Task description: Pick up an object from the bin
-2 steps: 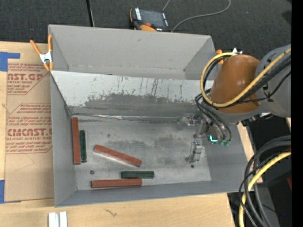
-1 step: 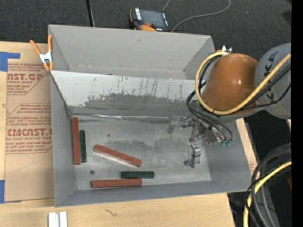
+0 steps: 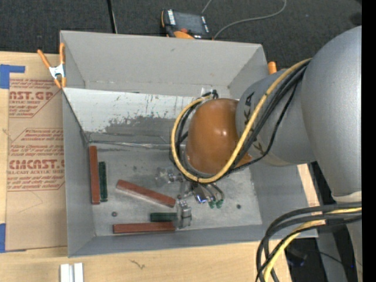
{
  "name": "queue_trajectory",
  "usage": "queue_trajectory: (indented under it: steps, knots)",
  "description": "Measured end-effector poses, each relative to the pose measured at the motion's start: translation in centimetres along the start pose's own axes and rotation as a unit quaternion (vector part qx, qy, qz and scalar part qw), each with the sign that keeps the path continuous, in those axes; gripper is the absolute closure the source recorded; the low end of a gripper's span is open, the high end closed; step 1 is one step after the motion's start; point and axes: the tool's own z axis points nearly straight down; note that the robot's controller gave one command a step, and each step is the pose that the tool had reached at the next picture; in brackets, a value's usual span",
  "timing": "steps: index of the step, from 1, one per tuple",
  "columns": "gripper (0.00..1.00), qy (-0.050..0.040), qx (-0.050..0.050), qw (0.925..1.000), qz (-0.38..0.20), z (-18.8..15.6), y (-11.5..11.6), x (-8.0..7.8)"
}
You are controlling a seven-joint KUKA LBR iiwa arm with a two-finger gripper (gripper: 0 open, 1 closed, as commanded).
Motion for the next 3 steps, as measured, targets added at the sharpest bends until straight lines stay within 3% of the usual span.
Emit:
queue_trajectory:
  steps: [1, 2, 3]
  knots:
    - [0.0, -0.0005, 0.002, 0.9975, -0.071, 3.9, -2.2, -1.8]
    - [1.0, -0.0009, 0.002, 0.9975, -0.071, 3.5, -2.2, -2.0]
    - [1.0, -0.0076, 0.003, 0.9887, -0.15, -11.2, 1.3, -6.3]
